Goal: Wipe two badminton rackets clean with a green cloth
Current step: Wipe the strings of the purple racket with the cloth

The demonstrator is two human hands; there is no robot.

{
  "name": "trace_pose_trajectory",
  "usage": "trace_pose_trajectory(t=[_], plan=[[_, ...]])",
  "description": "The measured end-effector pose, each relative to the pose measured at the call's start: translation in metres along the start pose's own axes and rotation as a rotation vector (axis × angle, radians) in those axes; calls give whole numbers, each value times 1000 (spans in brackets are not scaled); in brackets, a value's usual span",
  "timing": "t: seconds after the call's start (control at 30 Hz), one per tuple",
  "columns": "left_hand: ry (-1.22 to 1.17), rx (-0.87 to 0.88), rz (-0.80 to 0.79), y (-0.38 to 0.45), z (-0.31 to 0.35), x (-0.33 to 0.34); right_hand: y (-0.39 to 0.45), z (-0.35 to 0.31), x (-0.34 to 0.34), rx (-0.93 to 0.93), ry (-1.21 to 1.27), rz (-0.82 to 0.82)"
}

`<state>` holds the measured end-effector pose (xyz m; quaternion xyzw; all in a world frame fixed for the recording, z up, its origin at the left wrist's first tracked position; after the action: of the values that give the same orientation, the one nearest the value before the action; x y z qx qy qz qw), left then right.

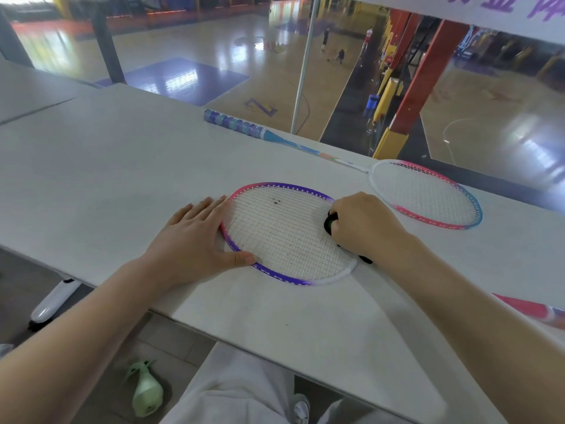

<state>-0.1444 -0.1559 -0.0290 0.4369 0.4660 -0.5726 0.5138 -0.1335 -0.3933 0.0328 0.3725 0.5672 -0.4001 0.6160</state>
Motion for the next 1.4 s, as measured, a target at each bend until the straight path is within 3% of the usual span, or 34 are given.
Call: trace_pose_trajectory(t=[0.2, 0.37, 0.53, 0.7, 0.8, 0.93, 1.2, 1.3, 1.4], plan=[[2, 14, -18, 1, 0, 2, -36, 7, -6, 3, 38, -20], [0, 26, -24, 1, 1, 2, -67, 37, -14, 155, 505, 212], [-25, 28, -33, 0, 3, -1, -93, 66, -12, 314, 685, 300], [-15, 15, -47, 1, 3, 1, -119, 66, -24, 320, 913, 352], [-7, 8, -53, 1, 3, 1, -130, 47, -21, 226, 901, 235], [-5, 6, -52, -1, 5, 2, -142, 23, -7, 134, 709, 37], [-31, 6, -73, -7, 8, -1, -144, 9, 10, -5, 644, -158], [-42, 4, -70, -9, 9, -2, -135, 30, 0, 40, 712, -38], [-47, 2, -65, -8, 6, -1, -125, 57, -2, 112, 513, 133]])
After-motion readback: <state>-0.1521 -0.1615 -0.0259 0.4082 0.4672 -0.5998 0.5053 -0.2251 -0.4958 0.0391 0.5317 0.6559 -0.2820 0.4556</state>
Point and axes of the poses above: each hand's wrist, its own y-axis towards the middle knuckle, its own x-axis out of the palm, z = x × y, the point moved 9 cm from there along y, towards the middle knuckle, and after that the axes turned 15 degrees about -x, right-handed, at the moved point
